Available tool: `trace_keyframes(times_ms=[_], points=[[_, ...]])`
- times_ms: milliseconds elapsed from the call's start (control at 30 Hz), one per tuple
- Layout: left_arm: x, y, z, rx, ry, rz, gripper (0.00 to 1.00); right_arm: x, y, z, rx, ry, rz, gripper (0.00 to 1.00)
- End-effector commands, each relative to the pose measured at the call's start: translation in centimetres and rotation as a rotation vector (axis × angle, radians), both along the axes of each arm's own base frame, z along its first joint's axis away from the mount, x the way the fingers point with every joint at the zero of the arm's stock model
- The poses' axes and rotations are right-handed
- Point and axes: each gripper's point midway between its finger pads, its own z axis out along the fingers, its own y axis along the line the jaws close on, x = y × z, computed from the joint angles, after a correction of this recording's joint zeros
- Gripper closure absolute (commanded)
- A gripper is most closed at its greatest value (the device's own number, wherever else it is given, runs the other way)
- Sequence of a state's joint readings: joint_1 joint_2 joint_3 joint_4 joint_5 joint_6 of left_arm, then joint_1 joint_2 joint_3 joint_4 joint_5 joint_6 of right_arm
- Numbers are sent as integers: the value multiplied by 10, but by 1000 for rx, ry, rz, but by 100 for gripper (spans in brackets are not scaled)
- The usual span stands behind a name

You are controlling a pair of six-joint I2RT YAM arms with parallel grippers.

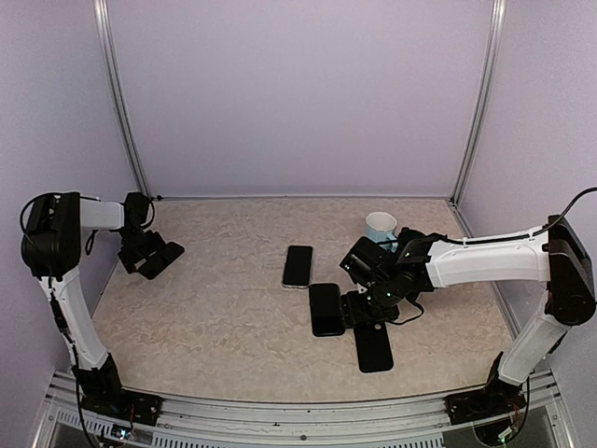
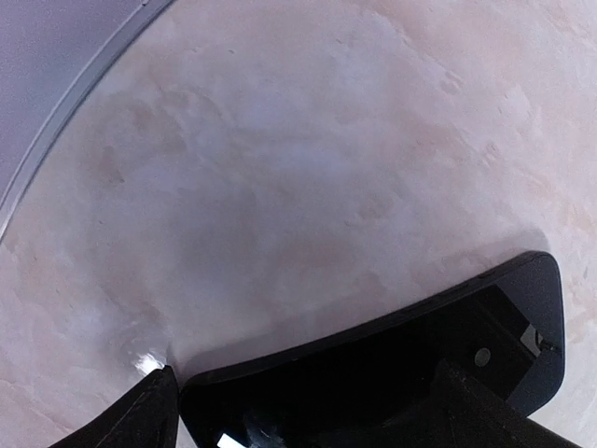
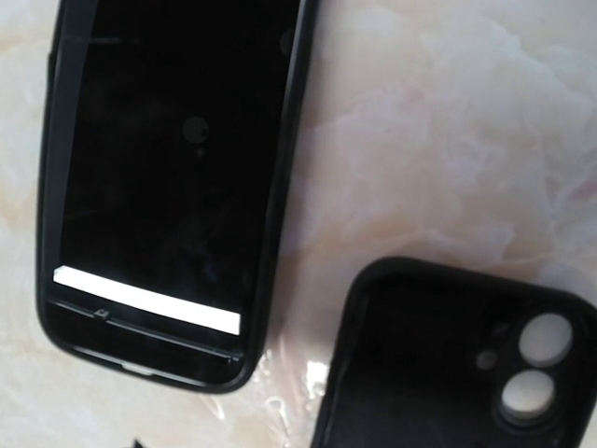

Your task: Put the phone into the phone case

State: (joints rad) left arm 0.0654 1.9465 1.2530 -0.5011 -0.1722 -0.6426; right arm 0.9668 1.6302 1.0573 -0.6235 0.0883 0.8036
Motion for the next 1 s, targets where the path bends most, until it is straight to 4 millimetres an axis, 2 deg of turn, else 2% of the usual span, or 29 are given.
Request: trace_keyframes(times_ms=[0, 267, 367, 500, 567, 633, 667, 867, 967], points=[[-27, -48, -17, -52, 78, -122, 9, -1, -5, 7, -7, -21, 5, 29], [-70, -116, -22, -73, 130, -261, 10, -2, -5, 6, -12, -15, 9, 29], [-71, -140, -10, -26, 118, -360, 8, -3, -6, 4, -21, -11, 12, 29], [-51, -131, 13, 112, 102, -401, 1, -3, -5, 4, -20, -10, 16, 29], [-41, -124, 26, 204, 98, -420, 1, -3, -5, 3, -26, -8, 18, 29], [-34, -116, 31, 279, 117, -446, 1, -4, -5, 2, -32, -5, 20, 29], [-31, -118, 30, 277, 124, -470, 1, -4, -5, 2, -32, -6, 20, 29], [-23, -138, -9, 164, 202, -575, 1, -3, -4, 3, -42, -8, 28, 29], [-23, -128, -18, 162, 213, -547, 1, -4, -7, 5, -51, -9, 22, 29]])
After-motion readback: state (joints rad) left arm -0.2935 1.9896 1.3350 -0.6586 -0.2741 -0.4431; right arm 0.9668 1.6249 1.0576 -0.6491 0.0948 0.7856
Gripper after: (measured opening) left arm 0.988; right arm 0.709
